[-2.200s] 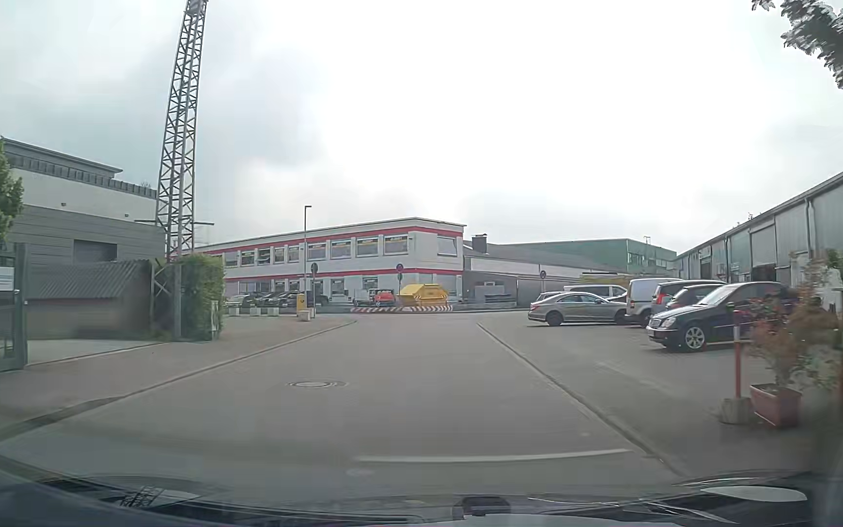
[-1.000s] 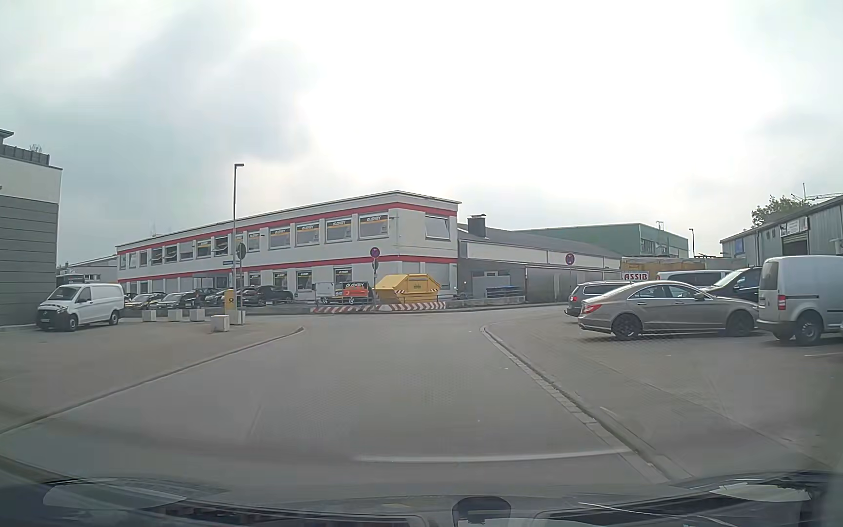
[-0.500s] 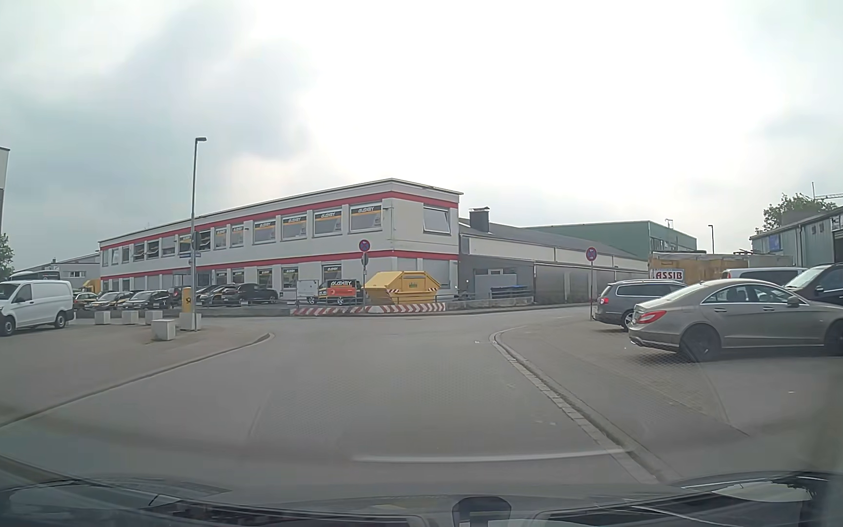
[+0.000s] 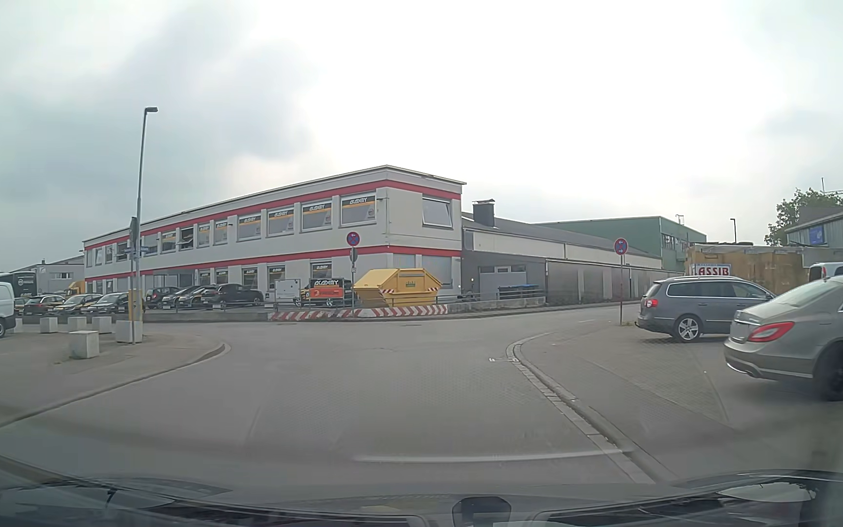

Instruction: Follow the waypoints while adhering to traffic rules and regulations

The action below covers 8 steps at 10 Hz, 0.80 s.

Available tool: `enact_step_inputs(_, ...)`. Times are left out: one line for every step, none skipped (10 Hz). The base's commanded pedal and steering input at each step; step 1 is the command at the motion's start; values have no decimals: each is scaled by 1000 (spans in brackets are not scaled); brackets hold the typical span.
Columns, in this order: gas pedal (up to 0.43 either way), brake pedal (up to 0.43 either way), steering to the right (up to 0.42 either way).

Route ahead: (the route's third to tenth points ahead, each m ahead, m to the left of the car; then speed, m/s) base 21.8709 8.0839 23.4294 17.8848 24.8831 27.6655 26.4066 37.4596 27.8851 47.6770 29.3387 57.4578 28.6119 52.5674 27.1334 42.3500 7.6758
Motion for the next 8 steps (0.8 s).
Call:
enact_step_inputs(0, 232, 0)
enact_step_inputs(0, 238, 0)
enact_step_inputs(0, 244, 0)
enact_step_inputs(0, 244, 0)
enact_step_inputs(0, 250, 0)
enact_step_inputs(0, 250, 0)
enact_step_inputs(0, 244, 0)
enact_step_inputs(0, 244, 0)
